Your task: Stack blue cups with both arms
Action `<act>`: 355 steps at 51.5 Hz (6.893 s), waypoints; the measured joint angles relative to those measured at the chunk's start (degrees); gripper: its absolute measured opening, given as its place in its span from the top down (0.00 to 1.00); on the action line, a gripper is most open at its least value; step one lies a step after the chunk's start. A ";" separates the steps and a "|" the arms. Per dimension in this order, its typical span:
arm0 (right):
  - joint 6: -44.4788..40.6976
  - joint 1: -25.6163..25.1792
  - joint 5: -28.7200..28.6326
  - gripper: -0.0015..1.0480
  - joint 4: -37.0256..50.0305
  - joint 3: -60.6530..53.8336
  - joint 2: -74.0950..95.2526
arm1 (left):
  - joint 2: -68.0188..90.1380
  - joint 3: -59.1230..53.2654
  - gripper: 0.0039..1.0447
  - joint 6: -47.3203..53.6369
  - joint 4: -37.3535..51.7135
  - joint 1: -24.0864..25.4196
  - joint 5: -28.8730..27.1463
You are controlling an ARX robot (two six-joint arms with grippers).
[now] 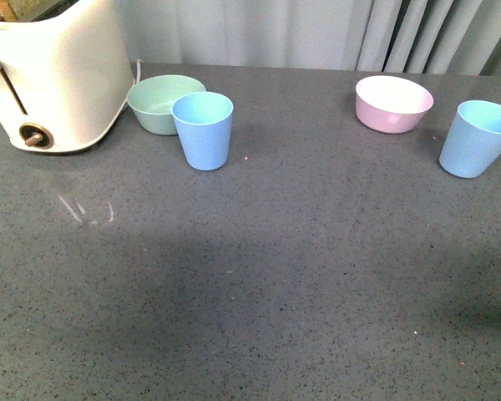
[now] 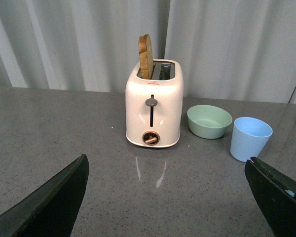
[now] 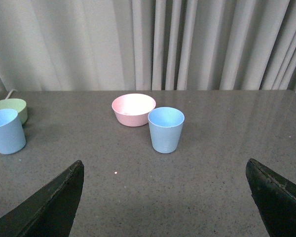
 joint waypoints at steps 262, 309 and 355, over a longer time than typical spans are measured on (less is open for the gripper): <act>-0.02 0.00 0.00 0.09 0.00 0.00 0.00 | 103.38 63.45 0.08 -29.48 2.82 -35.95 -10.75; -0.02 0.00 -0.02 0.09 0.00 0.00 0.00 | 63.71 9.46 0.99 -0.44 53.24 -13.66 -13.49; 0.00 0.00 0.00 0.09 0.00 0.00 -0.02 | 23.26 -0.02 0.99 -0.22 23.61 -0.04 -0.13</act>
